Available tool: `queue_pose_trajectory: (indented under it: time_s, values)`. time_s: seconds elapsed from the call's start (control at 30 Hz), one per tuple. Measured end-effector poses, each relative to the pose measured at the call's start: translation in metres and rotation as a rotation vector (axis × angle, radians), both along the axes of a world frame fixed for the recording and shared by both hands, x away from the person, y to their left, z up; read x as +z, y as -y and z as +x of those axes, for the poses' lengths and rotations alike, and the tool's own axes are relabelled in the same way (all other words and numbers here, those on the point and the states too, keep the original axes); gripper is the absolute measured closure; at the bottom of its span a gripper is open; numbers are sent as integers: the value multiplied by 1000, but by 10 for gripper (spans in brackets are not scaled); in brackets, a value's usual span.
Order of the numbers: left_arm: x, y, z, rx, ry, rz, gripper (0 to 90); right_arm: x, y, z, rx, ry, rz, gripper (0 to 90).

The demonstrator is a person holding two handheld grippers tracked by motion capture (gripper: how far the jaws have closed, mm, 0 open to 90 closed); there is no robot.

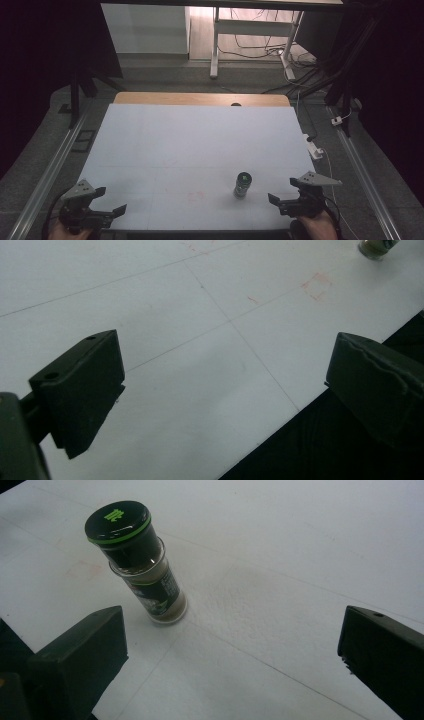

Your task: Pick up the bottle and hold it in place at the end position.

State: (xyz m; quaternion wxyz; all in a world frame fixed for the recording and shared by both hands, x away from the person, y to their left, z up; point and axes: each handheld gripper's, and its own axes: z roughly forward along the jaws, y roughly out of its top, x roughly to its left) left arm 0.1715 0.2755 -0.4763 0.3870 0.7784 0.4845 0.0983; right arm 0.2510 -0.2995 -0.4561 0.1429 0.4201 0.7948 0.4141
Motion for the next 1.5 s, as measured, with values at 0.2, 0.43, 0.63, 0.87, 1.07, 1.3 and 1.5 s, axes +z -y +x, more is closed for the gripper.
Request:
queue_pose_trajectory:
  time_s: [0.2, 0.43, 0.63, 0.87, 1.07, 1.3, 1.5]
  values:
    - [0, 0, 0, -6, 1, -4, 33, -1, -1, 1, 15, -16, -13, 0]
    - [0, 1, 1, -16, -7, -1, 33, -1, -1, 3, 21, -36, -4, 0]
    - [0, 0, 1, -15, -8, -8, 32, -1, -1, 3, 30, -39, -10, 0]
    - [-1, 0, 1, -11, -11, -12, 32, -1, -2, 3, 35, -46, -9, 0]
    - [-1, -1, 1, -11, -12, -13, 32, 0, -2, 3, 36, -36, -8, 0]
    - [-1, -1, 2, -12, -12, -13, 32, 1, -6, 2, 56, -20, 3, 0]
    - [-1, -1, 2, -12, -12, -14, 32, 2, -15, 3, 88, -16, 4, 0]
